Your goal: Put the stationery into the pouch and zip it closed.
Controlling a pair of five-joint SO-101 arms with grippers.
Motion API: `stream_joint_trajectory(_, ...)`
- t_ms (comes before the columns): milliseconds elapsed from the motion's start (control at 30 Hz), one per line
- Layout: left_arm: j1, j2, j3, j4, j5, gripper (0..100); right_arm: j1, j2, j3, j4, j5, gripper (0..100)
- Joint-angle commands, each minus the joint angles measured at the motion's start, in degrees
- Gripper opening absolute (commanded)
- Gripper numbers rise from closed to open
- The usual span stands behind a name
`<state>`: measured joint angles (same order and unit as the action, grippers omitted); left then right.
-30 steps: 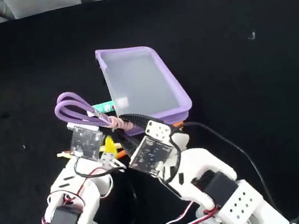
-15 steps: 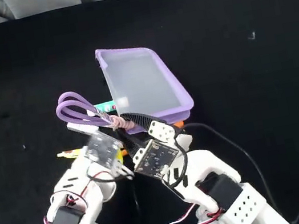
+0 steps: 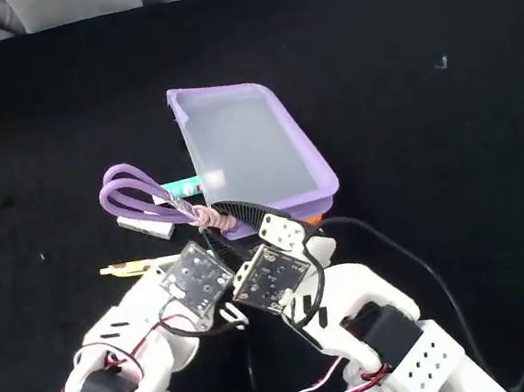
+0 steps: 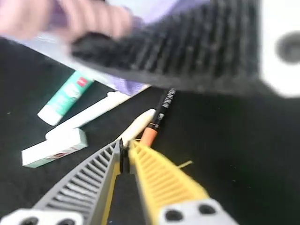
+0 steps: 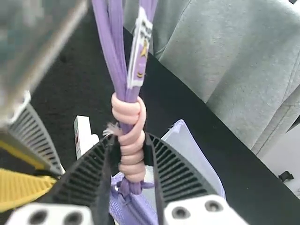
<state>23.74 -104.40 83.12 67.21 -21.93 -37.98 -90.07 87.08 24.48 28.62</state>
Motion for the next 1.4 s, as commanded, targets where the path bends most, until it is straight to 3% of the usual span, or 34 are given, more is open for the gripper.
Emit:
stream_joint_trajectory(0, -3.8, -0.1, -5.0, -0.7, 2.9, 13, -0.3, -1.1, -0.3, 0.1, -0.2, 1.1)
stream_joint_trajectory(300, -5.6, -0.1, 8.0, -19.1, 6.4, 21, -0.3, -1.4, -0.4, 0.1, -0.2, 1.1)
stream_joint_trajectory(833, -6.5, -0.1, 13.5, -36.0, 6.7, 20, -0.3, -1.4, -0.4, 0.1, -0.2, 1.1)
stream_joint_trajectory(933, -7.4, -0.1, 14.0, -35.3, 6.7, 20, -0.3, -1.2, -0.4, 0.1, -0.2, 1.1)
stream_joint_trajectory(1200, -5.3, -0.1, 6.9, -17.9, 6.6, 20, 0.8, -1.3, -0.4, 0.1, -0.2, 1.1)
stream_joint_trajectory(1367, -4.6, -0.1, 6.6, -17.5, 6.6, 20, 2.5, -1.4, -0.5, 0.1, -0.2, 1.1)
